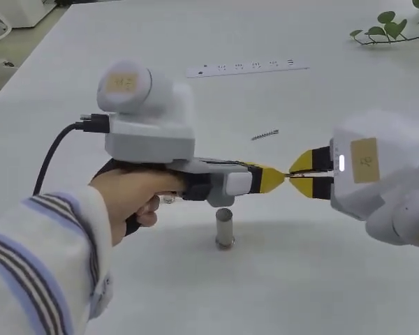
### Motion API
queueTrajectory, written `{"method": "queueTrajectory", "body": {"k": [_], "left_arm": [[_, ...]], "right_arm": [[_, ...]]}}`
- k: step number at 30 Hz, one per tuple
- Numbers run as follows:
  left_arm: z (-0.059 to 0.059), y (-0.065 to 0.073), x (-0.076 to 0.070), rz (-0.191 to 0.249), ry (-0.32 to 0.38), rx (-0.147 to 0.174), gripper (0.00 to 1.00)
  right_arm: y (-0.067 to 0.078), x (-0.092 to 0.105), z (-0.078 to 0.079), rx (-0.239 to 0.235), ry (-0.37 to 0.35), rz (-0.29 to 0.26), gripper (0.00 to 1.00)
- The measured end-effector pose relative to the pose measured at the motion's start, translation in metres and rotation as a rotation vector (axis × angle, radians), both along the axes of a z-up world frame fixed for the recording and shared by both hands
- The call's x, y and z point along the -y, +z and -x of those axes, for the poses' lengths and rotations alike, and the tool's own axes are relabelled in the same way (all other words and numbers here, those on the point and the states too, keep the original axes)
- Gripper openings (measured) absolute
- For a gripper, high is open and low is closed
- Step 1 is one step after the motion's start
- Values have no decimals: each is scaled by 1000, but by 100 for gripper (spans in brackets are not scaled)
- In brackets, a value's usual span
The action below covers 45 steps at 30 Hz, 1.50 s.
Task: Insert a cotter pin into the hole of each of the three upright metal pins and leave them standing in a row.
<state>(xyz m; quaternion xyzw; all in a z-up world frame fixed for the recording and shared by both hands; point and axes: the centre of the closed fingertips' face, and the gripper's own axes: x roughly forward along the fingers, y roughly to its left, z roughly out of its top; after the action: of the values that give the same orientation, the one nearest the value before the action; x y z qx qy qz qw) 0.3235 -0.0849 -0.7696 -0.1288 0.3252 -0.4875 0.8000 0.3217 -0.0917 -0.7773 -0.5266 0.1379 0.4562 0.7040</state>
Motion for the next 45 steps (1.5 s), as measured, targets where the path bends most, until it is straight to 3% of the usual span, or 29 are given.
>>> {"method": "queueTrajectory", "body": {"k": [5,9,11,17,18,19,20,21,26,28,31,35,38,39,45], "left_arm": [[2,-1,-1,-5,-5,-6,0],[3,-2,-3,-15,-4,-4,0],[5,-1,-4,-18,-11,4,0],[11,4,-9,-30,-47,49,0],[12,5,-10,-31,-58,62,0],[14,7,-11,-45,-92,107,0],[15,7,-12,-60,-108,137,0],[17,7,-13,-79,-139,186,0],[29,9,-12,-88,-219,254,0],[32,11,-12,-103,-256,305,0],[42,17,-9,-91,-312,353,0],[52,18,-9,-99,-371,380,0],[53,19,-10,-103,-388,389,0],[54,20,-10,-105,-399,409,0],[57,16,-11,-110,-427,408,0]], "right_arm": [[2,-1,1,-36,-17,-59,17],[0,4,1,-69,-44,-65,18],[1,5,1,-95,-61,-100,22],[-6,9,14,-281,-105,-192,22],[-6,8,17,-313,-108,-217,22],[-7,7,23,-373,-111,-251,22],[-8,6,25,-402,-112,-267,22],[-8,7,23,-412,-115,-294,22],[-10,8,33,-495,-112,-341,21],[-10,7,37,-519,-105,-366,21],[-6,4,43,-532,-80,-384,19],[0,0,50,-575,-61,-437,17],[3,-2,53,-588,-49,-447,16],[3,-3,54,-591,-45,-447,16],[5,-8,60,-605,-20,-448,13]]}}
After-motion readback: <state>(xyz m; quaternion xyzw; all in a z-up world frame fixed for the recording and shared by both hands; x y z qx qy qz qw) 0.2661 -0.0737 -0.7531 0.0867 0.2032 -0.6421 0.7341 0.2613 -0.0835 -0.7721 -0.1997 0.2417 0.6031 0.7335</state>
